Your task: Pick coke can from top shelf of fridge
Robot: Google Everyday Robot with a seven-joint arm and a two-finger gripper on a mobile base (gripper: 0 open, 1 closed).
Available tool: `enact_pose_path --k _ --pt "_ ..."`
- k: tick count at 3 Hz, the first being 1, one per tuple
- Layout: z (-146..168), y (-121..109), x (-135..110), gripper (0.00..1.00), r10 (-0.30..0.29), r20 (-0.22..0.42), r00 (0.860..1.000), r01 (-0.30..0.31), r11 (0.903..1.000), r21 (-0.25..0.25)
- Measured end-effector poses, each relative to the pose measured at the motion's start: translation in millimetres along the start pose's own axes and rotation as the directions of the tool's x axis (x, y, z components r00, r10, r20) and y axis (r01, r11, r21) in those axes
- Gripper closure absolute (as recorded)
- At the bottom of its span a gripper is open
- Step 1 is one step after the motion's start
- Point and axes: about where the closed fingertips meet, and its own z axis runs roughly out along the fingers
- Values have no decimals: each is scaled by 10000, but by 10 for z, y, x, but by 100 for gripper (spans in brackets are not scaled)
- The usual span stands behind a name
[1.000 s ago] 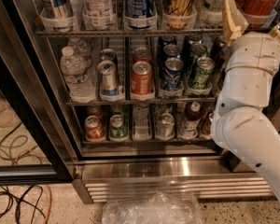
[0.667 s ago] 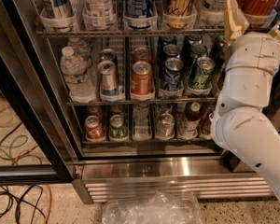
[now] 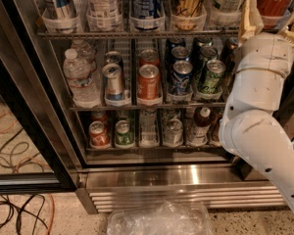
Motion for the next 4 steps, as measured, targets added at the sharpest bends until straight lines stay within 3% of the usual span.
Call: enact_pose_path --k 2,4 --pt "74 46 138 30 30 -245 9997 -25 9998 220" --pt "223 -118 192 34 305 -433 9986 -247 9913 1289"
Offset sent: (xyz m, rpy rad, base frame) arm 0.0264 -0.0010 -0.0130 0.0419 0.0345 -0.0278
